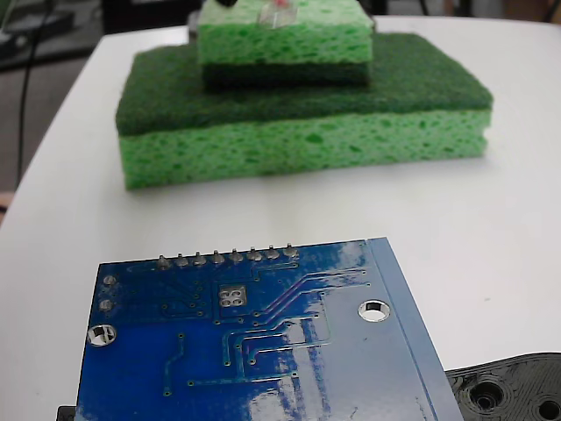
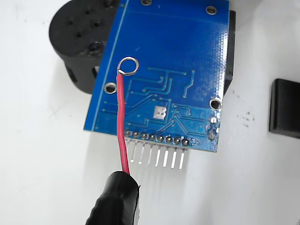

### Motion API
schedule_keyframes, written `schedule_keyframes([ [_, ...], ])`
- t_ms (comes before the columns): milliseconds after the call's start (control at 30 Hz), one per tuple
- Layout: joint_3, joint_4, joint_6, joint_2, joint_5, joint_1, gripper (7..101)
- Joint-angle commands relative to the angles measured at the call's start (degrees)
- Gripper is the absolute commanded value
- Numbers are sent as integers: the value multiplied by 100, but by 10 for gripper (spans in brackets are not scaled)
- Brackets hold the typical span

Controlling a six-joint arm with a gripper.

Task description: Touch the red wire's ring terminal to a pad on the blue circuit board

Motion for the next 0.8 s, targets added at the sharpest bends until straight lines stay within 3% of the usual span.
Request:
schedule_keyframes([
  [33,-158,-18,-18,-220,0,-18,1003],
  [800,-185,-308,44,-791,202,-62,1003],
])
